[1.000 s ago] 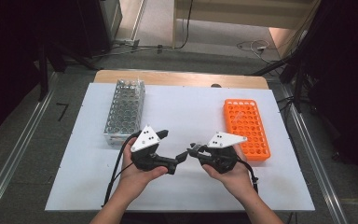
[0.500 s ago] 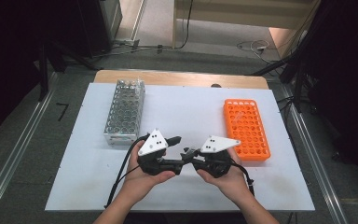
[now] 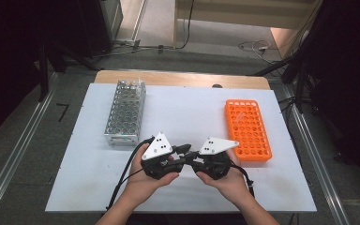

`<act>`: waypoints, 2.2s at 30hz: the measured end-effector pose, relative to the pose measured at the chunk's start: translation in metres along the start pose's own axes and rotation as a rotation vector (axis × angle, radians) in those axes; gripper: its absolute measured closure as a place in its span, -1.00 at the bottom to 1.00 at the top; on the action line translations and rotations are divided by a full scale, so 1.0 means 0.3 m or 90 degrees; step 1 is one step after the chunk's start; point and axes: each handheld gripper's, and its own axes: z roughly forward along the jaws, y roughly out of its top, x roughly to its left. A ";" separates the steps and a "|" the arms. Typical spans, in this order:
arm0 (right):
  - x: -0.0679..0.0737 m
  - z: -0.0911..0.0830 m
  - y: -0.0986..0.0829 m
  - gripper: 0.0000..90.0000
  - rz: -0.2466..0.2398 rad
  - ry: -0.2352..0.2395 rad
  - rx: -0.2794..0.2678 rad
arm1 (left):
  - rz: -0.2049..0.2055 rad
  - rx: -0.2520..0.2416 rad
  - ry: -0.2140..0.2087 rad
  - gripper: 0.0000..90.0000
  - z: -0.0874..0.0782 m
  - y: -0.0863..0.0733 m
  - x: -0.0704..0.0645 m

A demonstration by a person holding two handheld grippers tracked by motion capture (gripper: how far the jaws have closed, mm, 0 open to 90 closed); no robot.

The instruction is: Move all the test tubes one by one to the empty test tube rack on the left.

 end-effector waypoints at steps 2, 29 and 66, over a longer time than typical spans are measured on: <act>0.000 0.000 0.000 0.64 0.001 0.001 0.001 | 0.004 0.002 0.004 0.51 0.000 0.000 -0.002; -0.007 0.000 0.000 0.63 0.007 0.016 0.004 | 0.025 -0.007 0.018 0.64 -0.003 0.000 0.000; -0.103 -0.090 -0.052 -0.94 0.042 0.016 -0.053 | -0.022 -0.037 0.057 0.66 -0.052 0.021 0.087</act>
